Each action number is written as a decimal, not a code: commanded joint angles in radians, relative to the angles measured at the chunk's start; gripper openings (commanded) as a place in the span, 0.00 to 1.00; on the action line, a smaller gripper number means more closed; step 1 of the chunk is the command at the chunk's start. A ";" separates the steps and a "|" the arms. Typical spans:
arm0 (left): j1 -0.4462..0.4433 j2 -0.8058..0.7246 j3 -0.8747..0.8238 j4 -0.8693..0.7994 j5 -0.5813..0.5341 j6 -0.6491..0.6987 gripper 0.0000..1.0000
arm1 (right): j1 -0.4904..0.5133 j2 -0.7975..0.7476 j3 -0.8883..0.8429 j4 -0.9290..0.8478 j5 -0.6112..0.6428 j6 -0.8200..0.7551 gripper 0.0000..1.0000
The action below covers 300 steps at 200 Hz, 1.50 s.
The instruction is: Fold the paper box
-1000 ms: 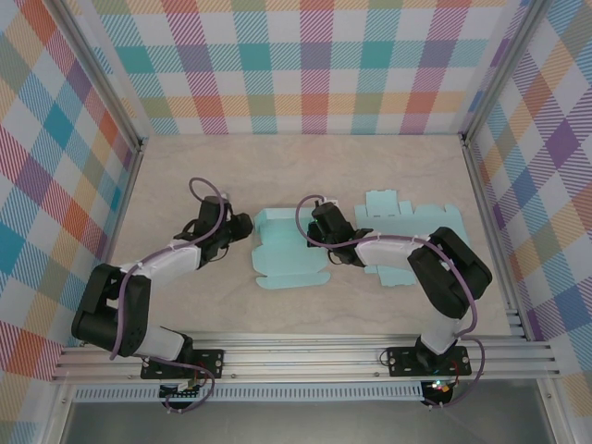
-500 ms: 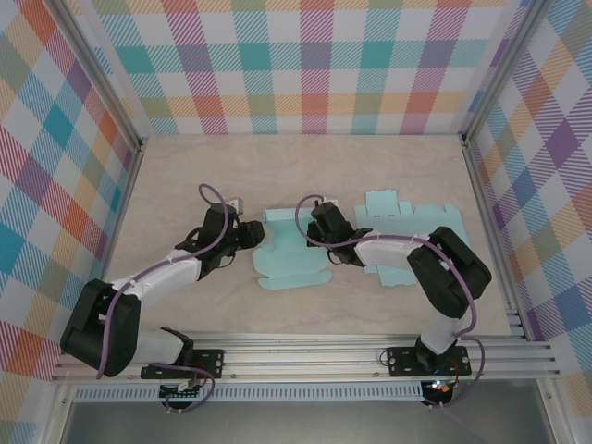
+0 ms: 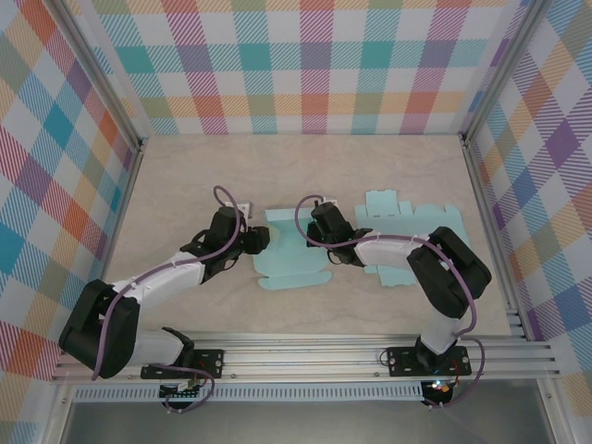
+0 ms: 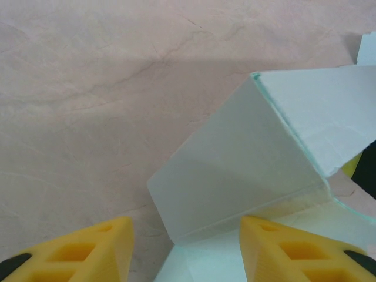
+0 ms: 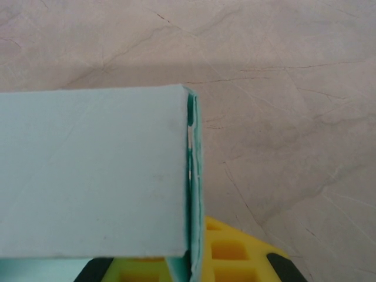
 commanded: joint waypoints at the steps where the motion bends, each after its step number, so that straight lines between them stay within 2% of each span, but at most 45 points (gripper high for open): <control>1: -0.047 0.029 0.020 0.076 -0.065 0.107 0.51 | 0.017 0.024 -0.005 -0.083 -0.026 0.003 0.00; 69: -0.124 0.053 -0.029 0.232 -0.193 0.255 0.51 | 0.021 0.016 -0.005 -0.085 -0.028 0.000 0.00; 101: -0.127 0.066 -0.040 0.250 -0.257 0.262 0.38 | 0.021 0.015 -0.005 -0.085 -0.028 0.001 0.00; 122: -0.128 0.074 -0.042 0.256 -0.264 0.265 0.33 | 0.023 0.015 -0.007 -0.085 -0.028 0.003 0.00; 174: -0.131 0.123 -0.056 0.352 -0.344 0.266 0.32 | 0.031 0.001 -0.011 -0.082 -0.044 0.003 0.00; 211: -0.153 0.173 -0.060 0.461 -0.489 0.281 0.17 | 0.045 -0.003 -0.005 -0.089 -0.066 0.031 0.00; 243: -0.188 0.224 -0.050 0.525 -0.634 0.271 0.13 | 0.052 0.011 0.014 -0.095 -0.083 0.080 0.00; 264: -0.216 0.272 -0.024 0.549 -0.775 0.248 0.13 | 0.064 0.033 0.043 -0.104 -0.097 0.115 0.00; 286: -0.227 0.319 0.045 0.442 -0.983 0.119 0.10 | 0.085 0.060 0.084 -0.142 -0.076 0.162 0.00; 300: -0.227 0.332 0.072 0.365 -1.070 0.009 0.09 | 0.090 0.073 0.092 -0.145 -0.072 0.206 0.00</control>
